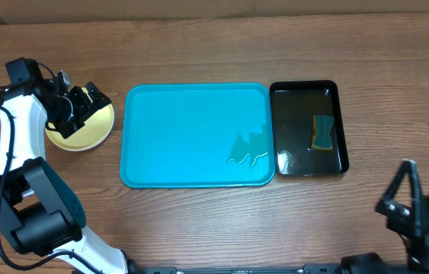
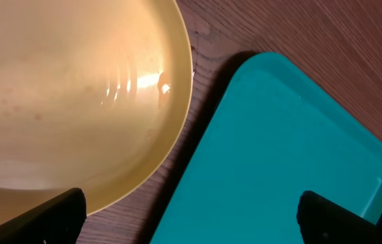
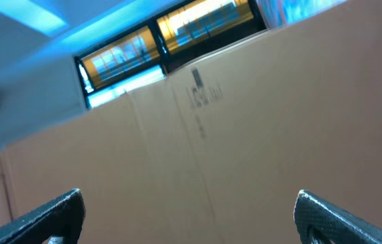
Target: Clean dirty plates on tray and stack at the side
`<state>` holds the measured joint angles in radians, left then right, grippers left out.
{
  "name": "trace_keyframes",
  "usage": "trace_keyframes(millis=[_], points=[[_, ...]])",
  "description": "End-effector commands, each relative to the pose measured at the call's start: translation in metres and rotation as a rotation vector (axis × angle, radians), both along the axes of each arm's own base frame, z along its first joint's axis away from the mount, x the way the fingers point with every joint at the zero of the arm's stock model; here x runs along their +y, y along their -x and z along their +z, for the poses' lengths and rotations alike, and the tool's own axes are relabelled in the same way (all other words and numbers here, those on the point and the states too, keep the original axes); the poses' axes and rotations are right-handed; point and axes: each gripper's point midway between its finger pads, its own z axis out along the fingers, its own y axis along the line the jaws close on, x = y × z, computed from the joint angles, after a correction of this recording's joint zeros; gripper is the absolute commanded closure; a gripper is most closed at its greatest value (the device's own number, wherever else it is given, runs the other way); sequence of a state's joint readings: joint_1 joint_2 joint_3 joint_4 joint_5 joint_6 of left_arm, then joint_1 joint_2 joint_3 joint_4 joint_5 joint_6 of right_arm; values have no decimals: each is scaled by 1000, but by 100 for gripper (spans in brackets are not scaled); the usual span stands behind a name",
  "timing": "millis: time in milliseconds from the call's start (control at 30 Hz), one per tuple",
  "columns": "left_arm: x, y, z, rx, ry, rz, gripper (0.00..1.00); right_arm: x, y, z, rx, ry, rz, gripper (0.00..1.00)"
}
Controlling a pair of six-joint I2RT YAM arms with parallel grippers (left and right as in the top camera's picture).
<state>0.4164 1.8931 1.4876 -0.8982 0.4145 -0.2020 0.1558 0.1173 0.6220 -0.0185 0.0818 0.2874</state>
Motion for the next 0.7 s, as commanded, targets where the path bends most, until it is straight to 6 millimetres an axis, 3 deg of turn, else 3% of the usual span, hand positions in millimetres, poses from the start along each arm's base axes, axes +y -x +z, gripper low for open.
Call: trace_keyframes(millis=[0,333,567,667], points=[[2,-4,1,-10,-14,-20,1,2,-4,-18,-51,1,6,0],[2,-4,1,-10,-14,-20,0,4,-44,-99,71,13,-16,0],[2,-4,1,-10,-14,-20,0,3,-77,-181,297,41,-39,0],[2,-4,1,-10,-14,-20,0,2,-82,-202,364,52,-48,0]])
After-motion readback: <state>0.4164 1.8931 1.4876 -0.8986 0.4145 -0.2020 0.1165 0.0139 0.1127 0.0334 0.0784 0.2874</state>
